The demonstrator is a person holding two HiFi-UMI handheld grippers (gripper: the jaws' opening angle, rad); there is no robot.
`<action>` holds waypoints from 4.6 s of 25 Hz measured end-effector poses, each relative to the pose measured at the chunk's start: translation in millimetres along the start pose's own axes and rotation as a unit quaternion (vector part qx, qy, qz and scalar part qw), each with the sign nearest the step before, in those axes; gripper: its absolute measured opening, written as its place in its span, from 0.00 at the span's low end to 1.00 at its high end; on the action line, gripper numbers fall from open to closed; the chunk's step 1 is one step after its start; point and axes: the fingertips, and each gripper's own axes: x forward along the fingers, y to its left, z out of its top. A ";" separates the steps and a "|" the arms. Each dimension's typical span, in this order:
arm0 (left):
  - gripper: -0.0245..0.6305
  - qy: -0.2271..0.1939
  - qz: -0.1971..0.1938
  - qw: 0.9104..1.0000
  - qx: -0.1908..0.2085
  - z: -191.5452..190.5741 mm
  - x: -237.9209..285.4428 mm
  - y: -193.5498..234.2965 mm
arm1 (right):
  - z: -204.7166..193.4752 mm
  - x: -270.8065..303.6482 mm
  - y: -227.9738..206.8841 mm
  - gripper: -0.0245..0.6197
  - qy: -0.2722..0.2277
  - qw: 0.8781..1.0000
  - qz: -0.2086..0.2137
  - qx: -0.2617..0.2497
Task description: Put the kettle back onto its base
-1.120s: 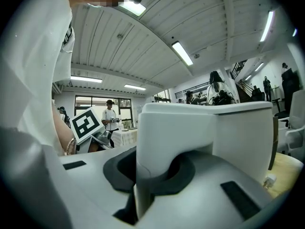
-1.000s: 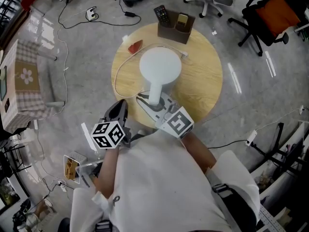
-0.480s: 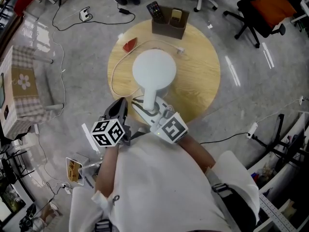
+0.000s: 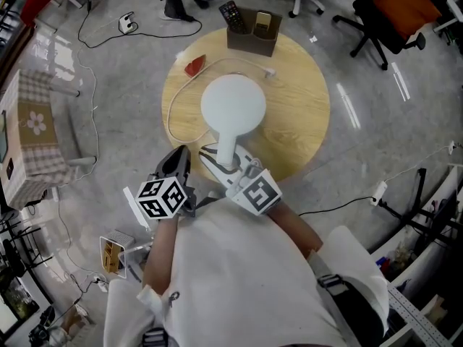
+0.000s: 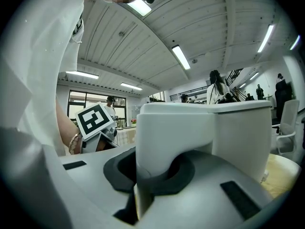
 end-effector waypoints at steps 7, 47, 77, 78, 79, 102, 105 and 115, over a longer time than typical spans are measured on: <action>0.09 -0.005 0.006 1.000 0.000 -3.6 -9.5 3.5 | -6.5 -3.1 6.8 0.11 0.010 1.000 0.000 -0.024; 0.09 -0.021 -0.017 1.000 0.013 -18.3 -41.9 10.1 | -39.5 -15.9 43.0 0.45 0.072 0.995 0.062 -0.004; 0.09 -0.052 -0.098 0.992 0.055 0.5 -45.6 -46.3 | -3.1 -96.6 5.3 0.45 0.040 0.989 -0.141 0.010; 0.09 -0.054 -0.101 0.992 0.057 2.1 -46.9 -47.3 | 0.7 -97.8 5.9 0.45 0.032 0.988 -0.149 0.008; 0.09 -0.056 -0.103 0.992 0.058 3.4 -48.2 -48.3 | 4.0 -98.8 6.5 0.45 0.026 0.987 -0.157 0.004; 0.09 -0.084 -0.128 0.974 0.167 13.2 -107.6 -76.0 | 45.1 -81.8 59.3 0.13 0.025 0.968 -0.249 -0.020; 0.09 -0.088 -0.121 0.976 0.158 12.9 -114.0 -75.2 | 41.0 -74.2 66.5 0.11 0.055 0.965 -0.255 -0.008; 0.09 -0.107 -0.086 0.979 0.149 29.0 -130.9 -71.5 | 42.8 -73.5 61.3 0.08 0.075 0.943 -0.324 0.025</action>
